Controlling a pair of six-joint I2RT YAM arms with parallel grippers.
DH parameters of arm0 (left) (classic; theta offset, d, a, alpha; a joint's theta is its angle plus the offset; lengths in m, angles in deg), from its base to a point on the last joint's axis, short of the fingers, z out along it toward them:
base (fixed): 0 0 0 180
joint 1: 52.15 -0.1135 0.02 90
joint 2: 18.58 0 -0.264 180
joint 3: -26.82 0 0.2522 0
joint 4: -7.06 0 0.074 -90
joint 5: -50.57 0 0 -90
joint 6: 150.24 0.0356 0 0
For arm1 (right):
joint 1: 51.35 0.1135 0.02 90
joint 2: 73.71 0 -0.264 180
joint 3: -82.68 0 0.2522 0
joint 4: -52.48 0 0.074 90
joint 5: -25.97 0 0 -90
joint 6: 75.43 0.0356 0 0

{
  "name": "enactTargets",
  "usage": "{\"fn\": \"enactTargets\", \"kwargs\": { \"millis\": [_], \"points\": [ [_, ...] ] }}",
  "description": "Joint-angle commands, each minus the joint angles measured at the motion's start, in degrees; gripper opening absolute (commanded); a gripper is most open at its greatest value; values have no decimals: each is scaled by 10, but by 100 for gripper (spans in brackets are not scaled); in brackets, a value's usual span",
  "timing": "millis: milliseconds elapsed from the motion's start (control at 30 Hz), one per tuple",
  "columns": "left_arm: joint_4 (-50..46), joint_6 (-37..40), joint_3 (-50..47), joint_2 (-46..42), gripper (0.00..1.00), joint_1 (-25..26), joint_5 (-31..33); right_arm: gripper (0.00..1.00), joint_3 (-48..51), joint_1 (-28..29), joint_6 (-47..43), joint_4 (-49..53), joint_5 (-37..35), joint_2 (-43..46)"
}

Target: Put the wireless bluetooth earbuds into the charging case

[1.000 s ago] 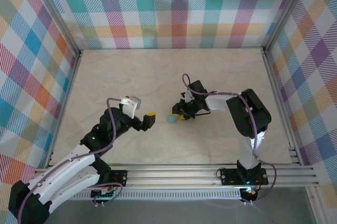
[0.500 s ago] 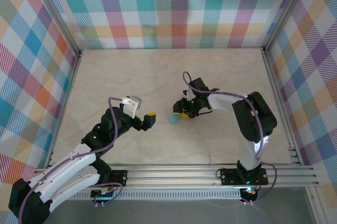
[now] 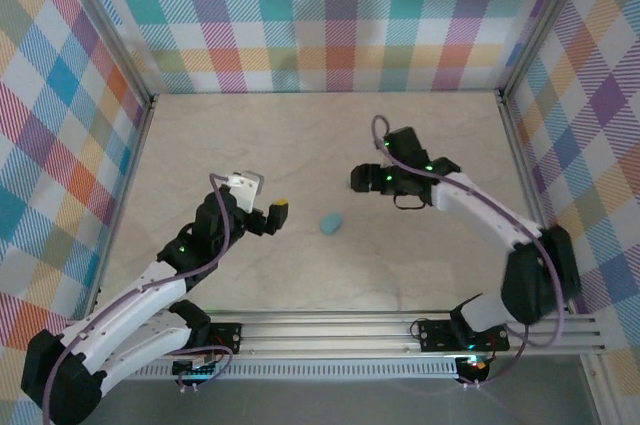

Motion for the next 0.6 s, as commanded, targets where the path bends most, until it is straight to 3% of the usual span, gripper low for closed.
{"fn": "enactTargets", "kwargs": {
  "millis": [0,67,200,400,567],
  "points": [
    [9,11,22,41,100,-46,43,92,43,-12,-75,-34,-167,66],
    [16,1,24,72,100,-68,65,100,90,-31,-95,-93,-217,100],
    [89,0,-5,130,100,-103,88,100,189,-107,-127,-205,-241,143],
    [173,43,-27,223,100,-133,128,99,297,-184,-213,-350,-230,151],
    [278,56,-51,286,100,-165,102,100,333,-210,-208,-426,-203,117]
  ]
}}
